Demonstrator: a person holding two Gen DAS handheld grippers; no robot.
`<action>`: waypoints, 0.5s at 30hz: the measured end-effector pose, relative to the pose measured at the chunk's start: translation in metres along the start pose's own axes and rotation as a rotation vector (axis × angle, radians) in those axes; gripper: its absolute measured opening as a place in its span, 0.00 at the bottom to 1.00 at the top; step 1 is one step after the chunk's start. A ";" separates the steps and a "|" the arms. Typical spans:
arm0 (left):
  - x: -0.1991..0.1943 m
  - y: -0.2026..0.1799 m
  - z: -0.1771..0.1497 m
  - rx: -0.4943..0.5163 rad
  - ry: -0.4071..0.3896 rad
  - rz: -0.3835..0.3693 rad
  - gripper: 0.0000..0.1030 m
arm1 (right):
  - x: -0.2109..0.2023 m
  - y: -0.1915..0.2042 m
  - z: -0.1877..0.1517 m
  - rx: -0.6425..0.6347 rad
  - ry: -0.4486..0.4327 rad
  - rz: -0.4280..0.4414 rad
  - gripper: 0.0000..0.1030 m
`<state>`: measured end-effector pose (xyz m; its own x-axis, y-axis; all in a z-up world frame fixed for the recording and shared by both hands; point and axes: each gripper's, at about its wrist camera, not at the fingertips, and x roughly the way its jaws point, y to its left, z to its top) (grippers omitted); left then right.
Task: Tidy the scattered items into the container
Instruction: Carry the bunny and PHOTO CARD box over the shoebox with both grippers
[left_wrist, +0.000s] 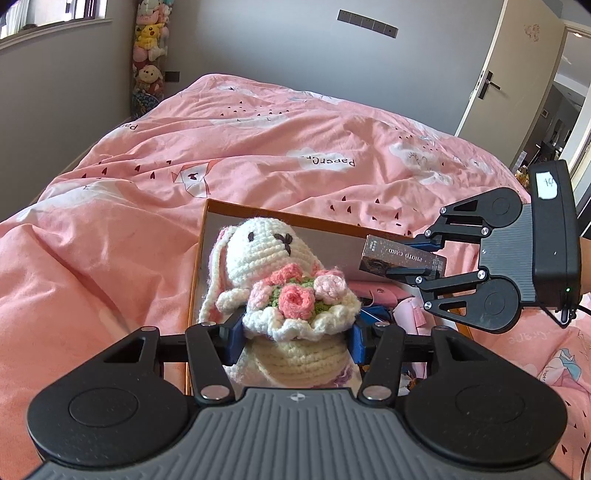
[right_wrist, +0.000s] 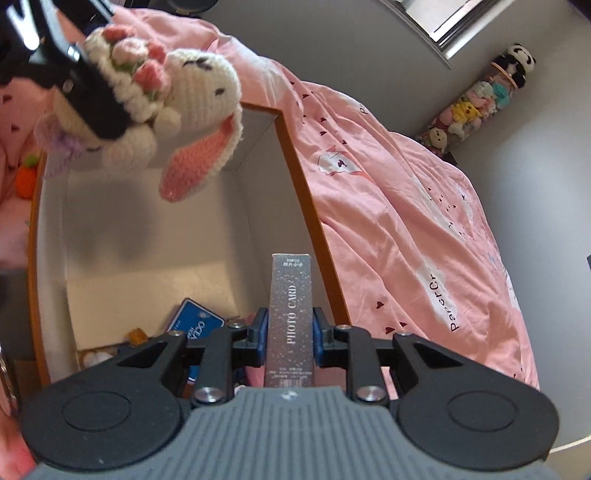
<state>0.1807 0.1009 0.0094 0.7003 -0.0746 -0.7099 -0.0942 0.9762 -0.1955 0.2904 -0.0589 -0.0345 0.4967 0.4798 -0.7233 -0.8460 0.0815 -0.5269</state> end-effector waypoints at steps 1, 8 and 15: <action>0.004 0.000 0.000 0.003 0.002 -0.003 0.59 | 0.004 0.001 -0.003 -0.021 0.002 0.000 0.24; 0.020 0.001 0.001 0.015 0.039 0.009 0.59 | 0.027 0.011 -0.018 -0.151 0.019 -0.027 0.24; 0.028 0.000 -0.001 0.026 0.073 0.028 0.59 | 0.041 0.013 -0.032 -0.154 0.065 -0.037 0.24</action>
<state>0.1998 0.0988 -0.0112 0.6443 -0.0605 -0.7624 -0.0943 0.9830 -0.1577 0.3057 -0.0658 -0.0851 0.5425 0.4214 -0.7267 -0.7898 -0.0390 -0.6122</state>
